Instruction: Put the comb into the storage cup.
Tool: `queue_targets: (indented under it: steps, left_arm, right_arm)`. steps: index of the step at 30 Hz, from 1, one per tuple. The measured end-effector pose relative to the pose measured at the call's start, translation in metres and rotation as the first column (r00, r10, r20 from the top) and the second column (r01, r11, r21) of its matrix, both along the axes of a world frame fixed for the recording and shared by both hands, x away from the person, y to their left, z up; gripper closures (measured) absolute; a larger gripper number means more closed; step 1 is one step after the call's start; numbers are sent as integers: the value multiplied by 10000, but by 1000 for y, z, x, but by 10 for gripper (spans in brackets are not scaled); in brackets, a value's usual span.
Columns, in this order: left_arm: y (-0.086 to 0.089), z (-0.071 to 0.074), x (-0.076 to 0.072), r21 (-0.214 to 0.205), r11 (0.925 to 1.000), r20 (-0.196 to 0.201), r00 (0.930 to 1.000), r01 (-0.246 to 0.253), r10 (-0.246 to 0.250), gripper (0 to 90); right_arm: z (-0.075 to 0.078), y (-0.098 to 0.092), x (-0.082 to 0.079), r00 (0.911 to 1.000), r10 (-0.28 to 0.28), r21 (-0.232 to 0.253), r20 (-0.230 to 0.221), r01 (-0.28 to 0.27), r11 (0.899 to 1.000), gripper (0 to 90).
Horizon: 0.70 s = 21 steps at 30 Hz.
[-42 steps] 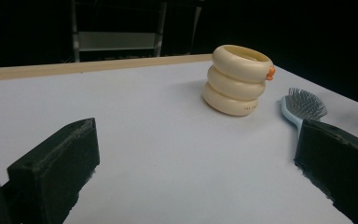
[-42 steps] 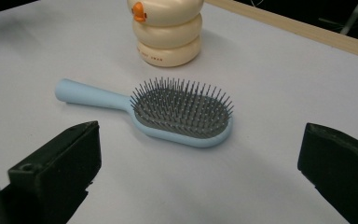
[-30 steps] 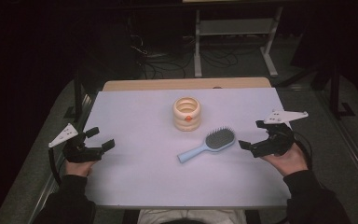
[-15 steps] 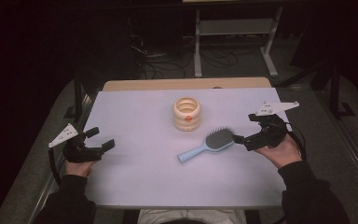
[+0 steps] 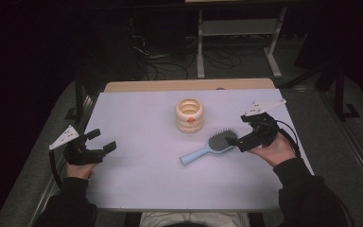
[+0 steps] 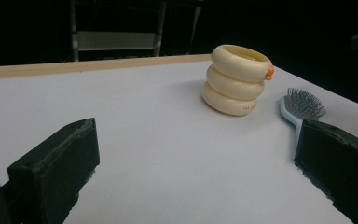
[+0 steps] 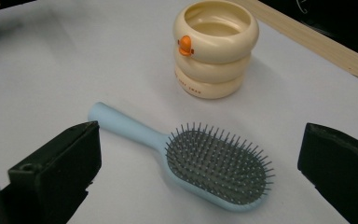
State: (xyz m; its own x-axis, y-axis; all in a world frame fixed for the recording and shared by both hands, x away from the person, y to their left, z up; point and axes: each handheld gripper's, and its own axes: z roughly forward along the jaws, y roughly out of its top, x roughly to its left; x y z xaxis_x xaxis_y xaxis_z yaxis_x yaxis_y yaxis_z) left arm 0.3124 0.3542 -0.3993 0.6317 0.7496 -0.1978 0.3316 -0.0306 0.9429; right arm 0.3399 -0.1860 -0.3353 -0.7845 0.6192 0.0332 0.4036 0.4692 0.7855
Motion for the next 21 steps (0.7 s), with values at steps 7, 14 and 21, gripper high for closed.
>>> queue_targets:
  steps: [7, 14, 21]
  left_arm:
    - [0, 0, 0, -41, 10000, 0, 10000, 20, -20, 0]
    - [0, 0, 0, -28, 10000, -17, 10000, 21, -21, 0]
    - [0, -1, 0, -25, 10000, -33, 10000, 36, -36, 0]
  right_arm:
    - [1, 8, 5, 9999, 152, -41, -66, -152, 9999, 0]
    - [1, 16, 11, 9995, 290, -74, -94, -290, 9996, 0]
    - [2, 26, 18, 9991, 417, -58, -75, -418, 9991, 0]
